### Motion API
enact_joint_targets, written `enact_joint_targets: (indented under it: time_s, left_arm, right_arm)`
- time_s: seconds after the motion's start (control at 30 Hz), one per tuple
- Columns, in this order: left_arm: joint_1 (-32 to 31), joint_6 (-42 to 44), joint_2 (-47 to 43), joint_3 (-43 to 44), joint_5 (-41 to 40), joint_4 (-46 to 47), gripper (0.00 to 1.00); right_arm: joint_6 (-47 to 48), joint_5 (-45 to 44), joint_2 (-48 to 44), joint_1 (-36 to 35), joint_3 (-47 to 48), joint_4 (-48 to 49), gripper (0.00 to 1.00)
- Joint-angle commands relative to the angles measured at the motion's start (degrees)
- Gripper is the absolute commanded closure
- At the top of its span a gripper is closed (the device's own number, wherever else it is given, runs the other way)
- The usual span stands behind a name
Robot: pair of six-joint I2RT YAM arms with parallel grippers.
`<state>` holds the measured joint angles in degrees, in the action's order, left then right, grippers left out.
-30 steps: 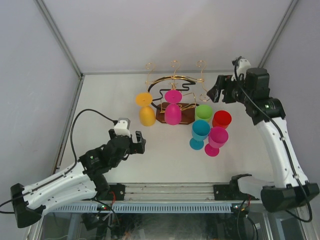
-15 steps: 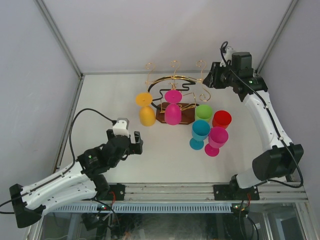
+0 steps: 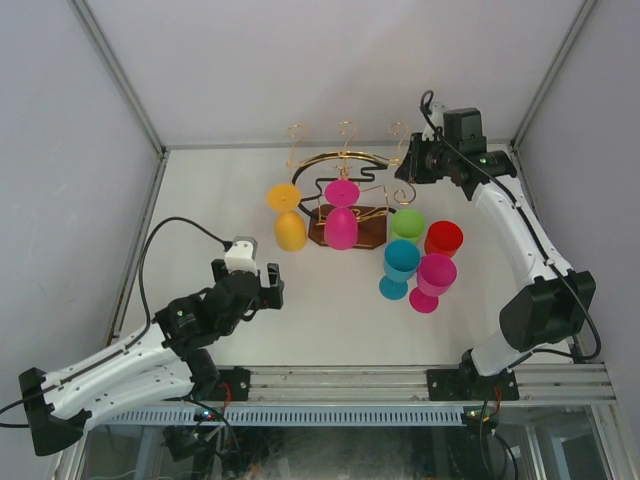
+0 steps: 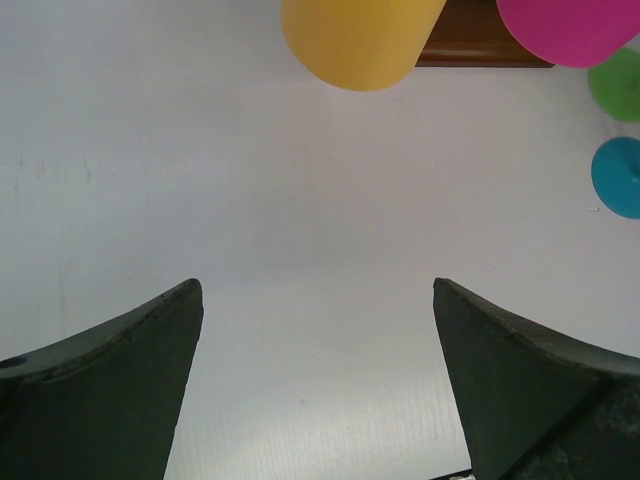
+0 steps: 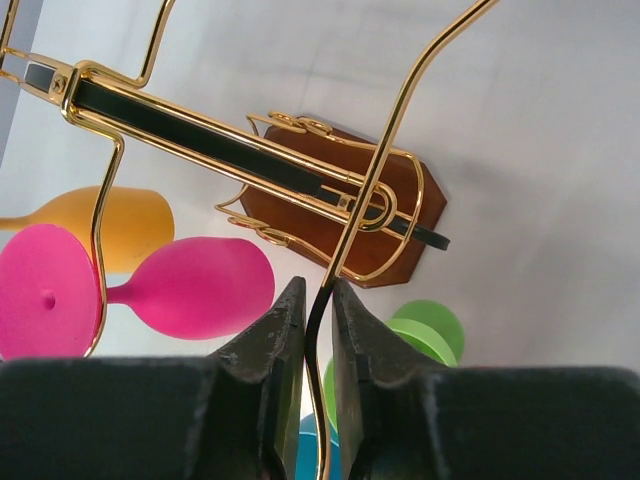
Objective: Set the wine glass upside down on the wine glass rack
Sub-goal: Move the wine rack to the center of the board.
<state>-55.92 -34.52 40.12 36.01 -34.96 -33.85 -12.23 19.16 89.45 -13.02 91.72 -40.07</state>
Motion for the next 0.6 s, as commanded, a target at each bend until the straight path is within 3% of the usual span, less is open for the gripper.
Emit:
enact_joint_targets:
  time_s: [0.0,0.4,0.57]
  left_arm:
    - [-0.1,-0.9,-0.5,1.9,-1.9,0.1,0.0]
    - [-0.1,-2.2,-1.5,2.6,-3.9,-2.1,0.0]
    - [-0.2,-2.9,-2.8,3.2,-5.1,-3.2,0.0]
  right_arm:
    - [-0.4,2.1,1.1,-2.9,1.6,2.4,0.87]
    - [-3.8,2.8,4.5,-7.5,2.0,6.0,0.9]
    - [-4.9,2.1,4.0,-8.7,2.1,7.2,0.85]
